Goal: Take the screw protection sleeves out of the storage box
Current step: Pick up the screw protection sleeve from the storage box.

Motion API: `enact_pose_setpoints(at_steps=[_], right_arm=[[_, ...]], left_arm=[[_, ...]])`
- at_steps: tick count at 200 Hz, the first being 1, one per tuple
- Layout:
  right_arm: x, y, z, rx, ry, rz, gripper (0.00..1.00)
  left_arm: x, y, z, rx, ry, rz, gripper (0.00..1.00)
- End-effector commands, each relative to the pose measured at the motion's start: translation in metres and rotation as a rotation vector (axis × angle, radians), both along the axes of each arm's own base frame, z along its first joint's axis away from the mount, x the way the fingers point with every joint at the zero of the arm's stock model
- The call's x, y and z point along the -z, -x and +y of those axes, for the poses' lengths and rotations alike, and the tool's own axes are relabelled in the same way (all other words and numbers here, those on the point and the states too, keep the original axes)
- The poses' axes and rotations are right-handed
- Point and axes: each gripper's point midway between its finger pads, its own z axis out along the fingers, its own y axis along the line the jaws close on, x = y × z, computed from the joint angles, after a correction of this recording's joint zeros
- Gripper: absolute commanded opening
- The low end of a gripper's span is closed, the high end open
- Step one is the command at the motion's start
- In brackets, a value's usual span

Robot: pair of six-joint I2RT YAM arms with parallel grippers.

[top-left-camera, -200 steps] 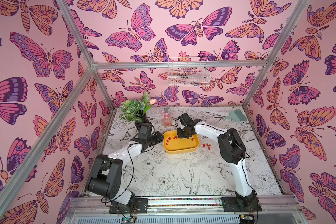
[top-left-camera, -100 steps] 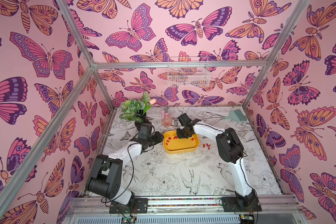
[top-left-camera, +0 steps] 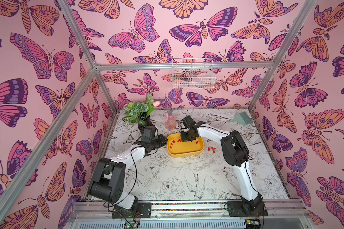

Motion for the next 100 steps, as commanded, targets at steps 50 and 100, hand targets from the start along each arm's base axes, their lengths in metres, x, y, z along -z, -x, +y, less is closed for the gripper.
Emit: enact_pose_setpoints(at_steps=[50, 100], right_arm=[[-0.019, 0.010, -0.005, -0.007, 0.004, -0.014, 0.10], [-0.061, 0.019, -0.012, -0.014, -0.040, -0.077, 0.10]], left_arm=[[0.004, 0.000, -0.002, 0.008, 0.005, 0.003, 0.32], [0.005, -0.001, -0.002, 0.011, 0.005, 0.006, 0.33]])
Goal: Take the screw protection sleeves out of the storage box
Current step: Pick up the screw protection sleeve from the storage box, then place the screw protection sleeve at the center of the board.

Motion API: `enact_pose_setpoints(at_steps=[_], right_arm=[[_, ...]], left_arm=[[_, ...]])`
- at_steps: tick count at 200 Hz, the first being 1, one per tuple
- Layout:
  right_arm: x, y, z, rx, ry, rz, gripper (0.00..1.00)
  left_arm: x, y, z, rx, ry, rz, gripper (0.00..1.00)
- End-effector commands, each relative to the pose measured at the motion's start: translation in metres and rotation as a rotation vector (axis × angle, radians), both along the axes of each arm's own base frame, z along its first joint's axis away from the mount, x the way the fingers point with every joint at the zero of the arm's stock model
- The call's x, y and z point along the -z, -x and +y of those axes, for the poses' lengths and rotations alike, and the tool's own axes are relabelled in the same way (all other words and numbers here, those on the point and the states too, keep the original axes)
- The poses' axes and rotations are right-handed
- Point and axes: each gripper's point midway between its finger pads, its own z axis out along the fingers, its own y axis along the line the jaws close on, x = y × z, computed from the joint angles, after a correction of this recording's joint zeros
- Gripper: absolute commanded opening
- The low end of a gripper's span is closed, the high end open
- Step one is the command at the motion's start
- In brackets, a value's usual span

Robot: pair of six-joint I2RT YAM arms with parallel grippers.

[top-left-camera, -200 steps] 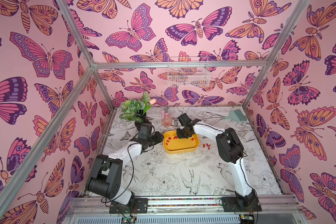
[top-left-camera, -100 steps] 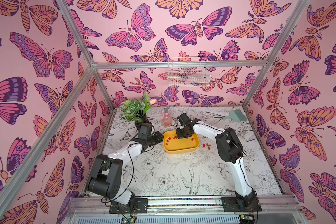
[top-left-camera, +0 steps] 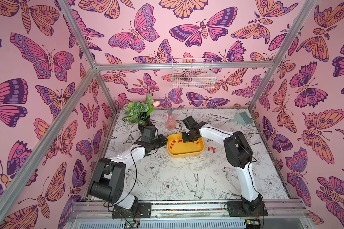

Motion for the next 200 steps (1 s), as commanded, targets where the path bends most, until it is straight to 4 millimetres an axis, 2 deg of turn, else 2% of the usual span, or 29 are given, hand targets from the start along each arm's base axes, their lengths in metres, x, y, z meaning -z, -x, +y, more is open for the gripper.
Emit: enact_pose_setpoints(at_steps=[1, 53, 96, 137, 170, 200], right_arm=[[-0.046, 0.003, 0.000, -0.013, -0.040, -0.076, 0.10], [-0.088, 0.022, -0.025, -0.008, -0.046, -0.147, 0.12], [-0.101, 0.026, -0.071, 0.055, -0.033, -0.165, 0.13], [-0.095, 0.021, -0.119, 0.135, -0.016, -0.151, 0.14], [-0.076, 0.022, -0.146, 0.150, 0.045, -0.094, 0.14], [-0.059, 0.023, -0.161, 0.156, 0.094, -0.042, 0.14]], left_arm=[[0.004, -0.001, -0.003, 0.011, 0.005, 0.004, 0.32], [0.004, -0.003, -0.003, 0.013, 0.004, 0.002, 0.32], [0.005, -0.003, -0.002, 0.011, 0.004, 0.005, 0.32], [0.005, -0.002, -0.002, 0.010, 0.004, 0.007, 0.32], [0.005, -0.003, -0.002, 0.009, 0.006, 0.007, 0.32], [0.005, -0.003, -0.002, 0.010, 0.006, 0.006, 0.32]])
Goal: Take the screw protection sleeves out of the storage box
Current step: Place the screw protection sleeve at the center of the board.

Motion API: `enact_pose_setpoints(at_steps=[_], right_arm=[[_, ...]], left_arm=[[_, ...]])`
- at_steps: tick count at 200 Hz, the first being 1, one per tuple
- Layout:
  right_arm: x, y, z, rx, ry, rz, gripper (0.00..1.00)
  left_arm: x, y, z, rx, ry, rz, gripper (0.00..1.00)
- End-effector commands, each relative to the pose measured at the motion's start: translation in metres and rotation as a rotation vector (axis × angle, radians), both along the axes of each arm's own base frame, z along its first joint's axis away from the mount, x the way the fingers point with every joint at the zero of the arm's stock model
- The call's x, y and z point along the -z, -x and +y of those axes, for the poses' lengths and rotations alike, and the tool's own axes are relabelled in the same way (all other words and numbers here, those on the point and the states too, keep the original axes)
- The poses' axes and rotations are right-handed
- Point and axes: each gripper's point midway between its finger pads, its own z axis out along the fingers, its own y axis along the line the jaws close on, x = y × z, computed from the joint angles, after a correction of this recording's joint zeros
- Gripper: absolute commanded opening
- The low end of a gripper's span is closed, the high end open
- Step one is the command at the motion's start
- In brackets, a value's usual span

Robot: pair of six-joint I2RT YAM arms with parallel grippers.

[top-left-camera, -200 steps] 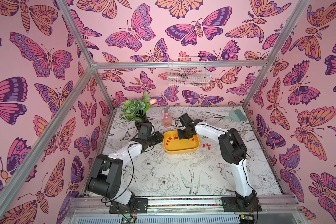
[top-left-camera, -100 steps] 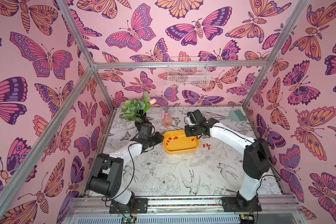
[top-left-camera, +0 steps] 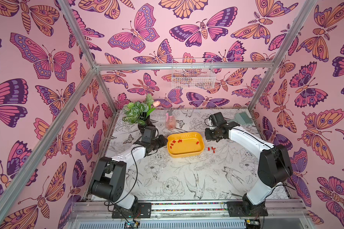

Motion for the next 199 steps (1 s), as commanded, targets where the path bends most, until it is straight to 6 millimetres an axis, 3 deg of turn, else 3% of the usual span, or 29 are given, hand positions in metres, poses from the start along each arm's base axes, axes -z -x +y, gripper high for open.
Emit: enact_pose_setpoints(at_steps=[1, 122, 199], right_arm=[[0.020, 0.008, -0.017, -0.008, 0.069, 0.069, 0.15], [0.066, 0.009, -0.060, 0.049, 0.115, 0.182, 0.14], [0.083, 0.008, -0.061, 0.046, 0.119, 0.223, 0.15]], left_arm=[[0.001, -0.003, -0.002, 0.007, 0.007, -0.004, 0.32], [0.002, -0.004, -0.002, 0.006, 0.005, -0.001, 0.32], [0.002, -0.004, -0.002, 0.006, 0.004, 0.000, 0.32]])
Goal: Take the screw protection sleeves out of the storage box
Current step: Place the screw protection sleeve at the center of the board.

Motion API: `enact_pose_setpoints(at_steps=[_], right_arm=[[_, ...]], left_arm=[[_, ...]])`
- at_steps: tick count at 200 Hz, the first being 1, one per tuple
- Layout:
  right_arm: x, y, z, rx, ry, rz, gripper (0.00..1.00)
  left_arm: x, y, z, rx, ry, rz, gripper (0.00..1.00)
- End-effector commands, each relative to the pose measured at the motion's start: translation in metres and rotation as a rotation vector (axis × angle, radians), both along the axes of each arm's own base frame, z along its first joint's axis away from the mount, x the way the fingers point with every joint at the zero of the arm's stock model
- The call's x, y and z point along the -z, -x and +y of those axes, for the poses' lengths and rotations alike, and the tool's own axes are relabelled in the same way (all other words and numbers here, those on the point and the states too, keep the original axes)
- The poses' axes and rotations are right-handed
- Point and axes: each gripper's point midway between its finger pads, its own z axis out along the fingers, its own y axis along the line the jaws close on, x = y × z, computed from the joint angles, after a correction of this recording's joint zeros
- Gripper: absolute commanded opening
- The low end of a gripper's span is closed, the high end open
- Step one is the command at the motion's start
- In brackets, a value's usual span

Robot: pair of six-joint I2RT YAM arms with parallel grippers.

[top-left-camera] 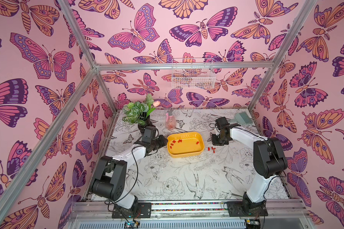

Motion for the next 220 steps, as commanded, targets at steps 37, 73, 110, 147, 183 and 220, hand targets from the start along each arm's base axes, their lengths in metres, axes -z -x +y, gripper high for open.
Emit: enact_pose_setpoints(at_steps=[37, 73, 110, 147, 183, 220], right_arm=[[0.012, -0.002, -0.002, -0.011, 0.011, 0.032, 0.15], [0.015, -0.006, 0.001, -0.012, 0.007, 0.039, 0.15], [0.020, -0.007, 0.001, -0.014, 0.009, 0.050, 0.15], [0.021, -0.007, 0.001, -0.016, 0.012, 0.053, 0.16], [0.020, -0.010, 0.002, -0.015, 0.010, 0.050, 0.17], [0.023, -0.011, 0.002, -0.017, 0.013, 0.057, 0.17]], left_arm=[[-0.001, -0.003, -0.002, 0.008, 0.008, -0.005, 0.32], [-0.001, -0.003, -0.003, 0.010, 0.009, -0.003, 0.32], [-0.001, -0.003, -0.003, 0.011, 0.009, -0.003, 0.32], [0.000, -0.004, -0.002, 0.009, 0.008, -0.002, 0.32], [0.000, -0.004, -0.003, 0.010, 0.009, -0.001, 0.32], [0.000, -0.004, -0.003, 0.011, 0.010, -0.001, 0.32]])
